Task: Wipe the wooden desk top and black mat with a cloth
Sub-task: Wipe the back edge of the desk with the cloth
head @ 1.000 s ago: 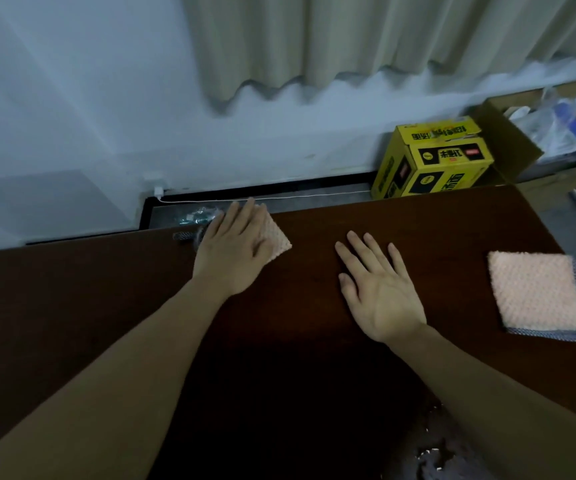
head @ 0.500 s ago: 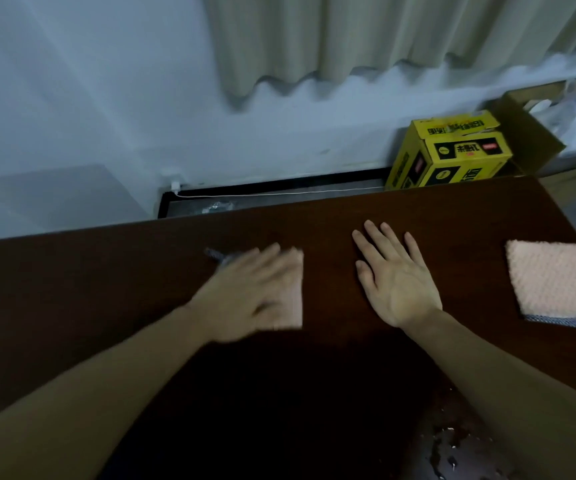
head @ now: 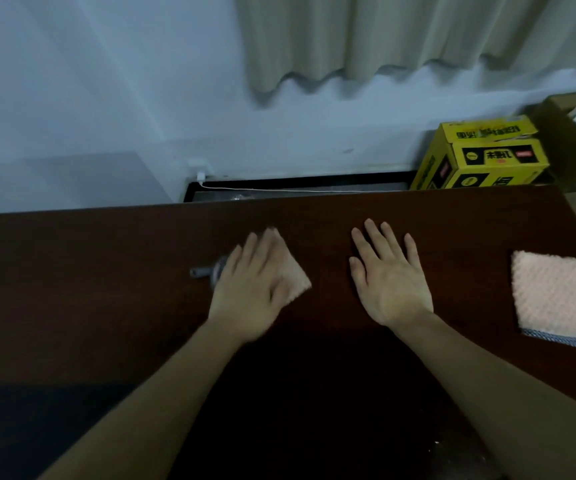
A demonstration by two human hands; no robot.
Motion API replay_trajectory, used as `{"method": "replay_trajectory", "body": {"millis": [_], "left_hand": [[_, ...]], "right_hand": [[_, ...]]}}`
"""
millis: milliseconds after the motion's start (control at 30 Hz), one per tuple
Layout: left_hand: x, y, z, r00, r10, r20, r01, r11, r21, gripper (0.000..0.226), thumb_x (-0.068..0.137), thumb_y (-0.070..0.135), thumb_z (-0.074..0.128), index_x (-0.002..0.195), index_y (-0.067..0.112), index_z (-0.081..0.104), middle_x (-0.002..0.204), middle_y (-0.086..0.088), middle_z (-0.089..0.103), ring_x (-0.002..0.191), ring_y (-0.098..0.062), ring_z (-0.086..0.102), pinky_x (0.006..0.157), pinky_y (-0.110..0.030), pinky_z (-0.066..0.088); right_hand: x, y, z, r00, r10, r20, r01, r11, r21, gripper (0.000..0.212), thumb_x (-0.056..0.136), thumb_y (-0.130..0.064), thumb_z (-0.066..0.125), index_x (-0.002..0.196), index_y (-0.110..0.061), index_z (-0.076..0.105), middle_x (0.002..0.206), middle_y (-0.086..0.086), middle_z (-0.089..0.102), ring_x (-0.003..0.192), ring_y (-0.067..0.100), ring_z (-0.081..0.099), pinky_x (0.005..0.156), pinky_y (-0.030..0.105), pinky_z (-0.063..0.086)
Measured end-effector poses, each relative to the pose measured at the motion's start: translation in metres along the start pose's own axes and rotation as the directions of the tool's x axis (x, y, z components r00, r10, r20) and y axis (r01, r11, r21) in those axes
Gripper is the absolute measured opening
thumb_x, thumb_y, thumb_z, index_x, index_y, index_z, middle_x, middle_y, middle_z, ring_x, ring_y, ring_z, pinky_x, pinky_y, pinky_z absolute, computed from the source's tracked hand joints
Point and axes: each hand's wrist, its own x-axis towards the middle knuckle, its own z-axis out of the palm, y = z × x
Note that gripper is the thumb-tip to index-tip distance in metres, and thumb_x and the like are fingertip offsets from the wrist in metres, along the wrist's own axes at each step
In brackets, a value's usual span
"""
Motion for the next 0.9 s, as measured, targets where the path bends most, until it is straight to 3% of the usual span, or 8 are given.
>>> {"method": "replay_trajectory", "body": {"millis": [100,200,400,600,700,800,900], "left_hand": [[-0.059,0.020,0.003,0.994,0.052,0.100,-0.046,0.997,-0.060,0.067,0.101,0.059,0.006,0.158,0.029,-0.014,0.164,0.011,-0.025,0.151,-0.011,-0.023,0.124,-0.036,-0.007],[-0.074,0.015,0.006,0.993,0.045,0.106,-0.041,0.998,-0.046,0.067,0.103,0.061,0.010,0.157,0.031,-0.018,0.162,0.015,-0.029,0.148,-0.005,-0.028,0.123,-0.034,-0.009],[0.026,-0.027,0.001,0.994,-0.103,-0.047,0.104,0.994,0.032,0.066,0.103,0.057,0.006,0.159,0.027,-0.013,0.165,0.009,-0.018,0.153,-0.015,-0.015,0.122,-0.033,-0.008],[0.100,-0.032,-0.006,0.948,-0.315,-0.054,0.315,0.949,-0.003,0.064,0.106,0.050,0.009,0.162,0.020,-0.002,0.169,-0.002,-0.007,0.155,-0.021,-0.011,0.125,-0.039,-0.006],[0.066,-0.009,0.001,0.972,-0.228,-0.054,0.229,0.974,0.000,0.065,0.105,0.050,0.005,0.161,0.018,-0.006,0.168,-0.002,-0.011,0.154,-0.022,-0.012,0.124,-0.038,-0.006],[-0.004,0.013,0.005,0.999,-0.033,-0.008,0.033,0.999,-0.016,0.065,0.104,0.054,0.004,0.160,0.024,-0.011,0.166,0.007,-0.019,0.152,-0.014,-0.021,0.125,-0.036,-0.006],[-0.063,0.015,0.003,0.984,0.154,0.092,-0.149,0.987,-0.058,0.062,0.108,0.053,0.012,0.158,0.029,-0.015,0.164,0.016,-0.025,0.149,-0.006,-0.026,0.123,-0.031,-0.012]], "right_hand": [[-0.001,-0.001,-0.004,0.999,-0.003,0.036,0.003,1.000,-0.017,0.062,0.104,-0.049,0.003,0.162,-0.027,0.002,0.170,-0.001,-0.008,0.155,0.020,-0.013,0.126,0.048,-0.005],[-0.002,-0.002,-0.008,0.997,-0.006,0.071,0.008,1.000,-0.026,0.065,0.101,-0.050,-0.002,0.162,-0.026,-0.001,0.169,0.000,-0.011,0.155,0.021,-0.016,0.126,0.049,-0.004],[0.002,-0.002,-0.009,0.997,-0.010,0.080,0.011,1.000,-0.019,0.065,0.102,-0.051,-0.002,0.162,-0.026,-0.001,0.170,0.000,-0.011,0.155,0.022,-0.016,0.126,0.051,-0.005],[0.003,0.000,-0.006,0.998,-0.031,0.062,0.032,0.999,-0.013,0.063,0.105,-0.052,0.003,0.162,-0.026,0.001,0.170,0.000,-0.011,0.155,0.022,-0.015,0.125,0.051,-0.006],[0.002,0.001,-0.006,0.997,-0.035,0.063,0.036,0.999,-0.009,0.063,0.105,-0.051,0.004,0.162,-0.026,0.002,0.170,0.000,-0.009,0.155,0.022,-0.014,0.126,0.051,-0.005],[0.001,-0.001,-0.008,0.997,-0.035,0.064,0.035,0.999,-0.005,0.061,0.106,-0.048,0.006,0.162,-0.025,0.004,0.170,-0.001,-0.007,0.156,0.022,-0.012,0.126,0.050,-0.005],[0.000,-0.001,-0.008,0.998,-0.039,0.055,0.039,0.999,-0.004,0.059,0.107,-0.046,0.007,0.162,-0.025,0.007,0.170,-0.004,-0.004,0.156,0.022,-0.011,0.126,0.051,-0.004]]}}
